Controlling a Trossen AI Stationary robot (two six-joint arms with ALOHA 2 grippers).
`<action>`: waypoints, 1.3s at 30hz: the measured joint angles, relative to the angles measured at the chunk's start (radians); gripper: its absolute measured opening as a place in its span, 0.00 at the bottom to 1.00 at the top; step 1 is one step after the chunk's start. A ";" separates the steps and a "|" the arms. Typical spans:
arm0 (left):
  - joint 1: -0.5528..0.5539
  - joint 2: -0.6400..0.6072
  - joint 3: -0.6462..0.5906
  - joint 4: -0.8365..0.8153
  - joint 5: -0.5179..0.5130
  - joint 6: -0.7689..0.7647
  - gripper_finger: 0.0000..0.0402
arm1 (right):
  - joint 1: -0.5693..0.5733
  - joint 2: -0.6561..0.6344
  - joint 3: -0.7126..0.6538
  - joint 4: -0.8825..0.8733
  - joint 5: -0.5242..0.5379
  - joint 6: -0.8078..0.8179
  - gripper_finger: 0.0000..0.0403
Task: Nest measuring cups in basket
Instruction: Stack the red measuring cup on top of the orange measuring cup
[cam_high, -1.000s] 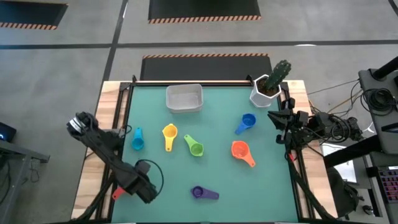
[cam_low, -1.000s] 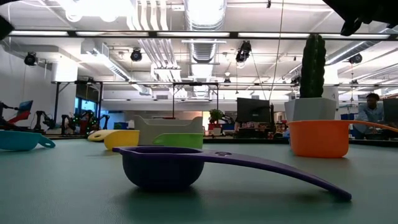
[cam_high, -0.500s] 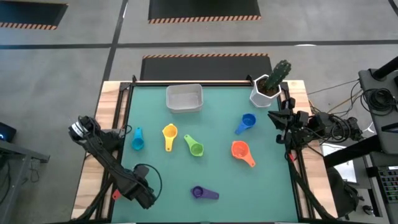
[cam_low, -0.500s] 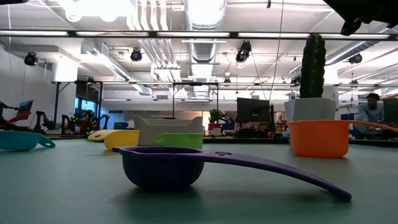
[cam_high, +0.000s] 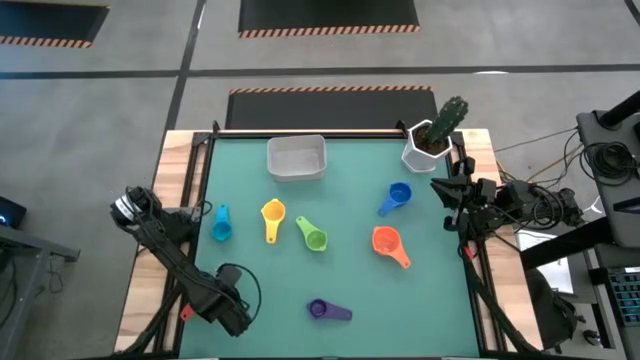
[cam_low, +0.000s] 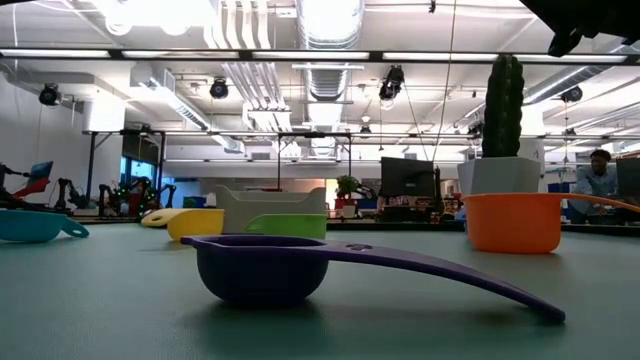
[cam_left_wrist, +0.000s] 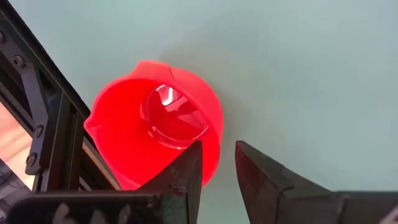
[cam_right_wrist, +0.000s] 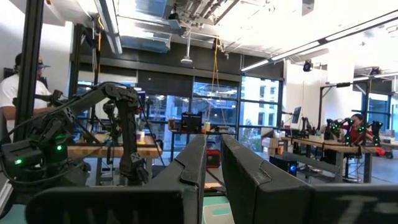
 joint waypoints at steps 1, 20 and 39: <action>0.000 0.000 0.000 -0.001 0.000 -0.001 0.19 | 0.000 0.000 0.000 0.000 0.000 -0.001 0.09; -0.001 0.000 -0.056 0.089 0.000 -0.011 0.01 | 0.000 0.000 0.000 0.000 0.000 0.002 0.09; 0.279 -0.009 0.249 -0.011 -0.313 0.292 0.00 | 0.000 0.000 0.065 -0.066 -0.004 0.082 0.09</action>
